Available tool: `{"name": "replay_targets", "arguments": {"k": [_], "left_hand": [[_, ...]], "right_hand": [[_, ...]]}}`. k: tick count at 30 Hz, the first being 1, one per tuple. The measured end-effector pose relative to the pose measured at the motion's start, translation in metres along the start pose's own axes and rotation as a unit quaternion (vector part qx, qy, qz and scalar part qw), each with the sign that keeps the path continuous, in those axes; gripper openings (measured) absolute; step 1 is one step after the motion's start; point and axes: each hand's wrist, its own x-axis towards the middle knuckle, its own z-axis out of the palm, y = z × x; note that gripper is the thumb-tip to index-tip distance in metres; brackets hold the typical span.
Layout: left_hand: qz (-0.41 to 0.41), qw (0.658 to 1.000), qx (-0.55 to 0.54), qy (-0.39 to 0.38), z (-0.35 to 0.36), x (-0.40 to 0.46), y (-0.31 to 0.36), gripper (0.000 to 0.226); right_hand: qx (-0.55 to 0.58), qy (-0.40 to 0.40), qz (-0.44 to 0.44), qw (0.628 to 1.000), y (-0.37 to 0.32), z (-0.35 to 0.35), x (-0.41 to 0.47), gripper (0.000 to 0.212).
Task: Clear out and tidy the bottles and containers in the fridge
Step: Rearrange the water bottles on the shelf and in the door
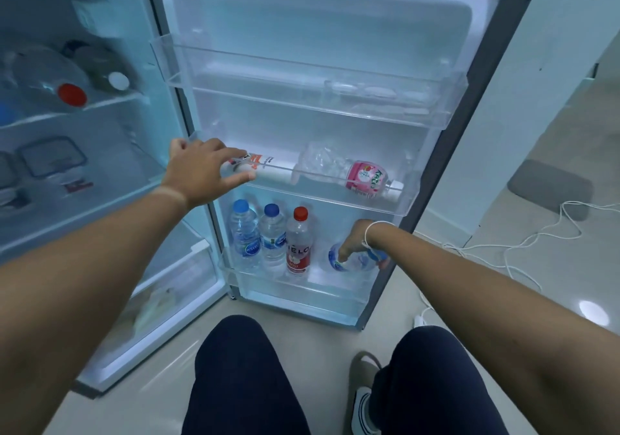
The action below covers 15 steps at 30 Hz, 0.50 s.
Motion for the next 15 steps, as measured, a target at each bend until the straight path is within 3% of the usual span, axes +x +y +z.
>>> {"name": "replay_targets", "arguments": {"k": [15], "left_hand": [[-0.010,1.000,-0.012,0.018,0.006,0.000,0.004,0.061]], "right_hand": [[-0.142,0.058,-0.074,0.985,-0.024,0.032,0.059,0.052]]}}
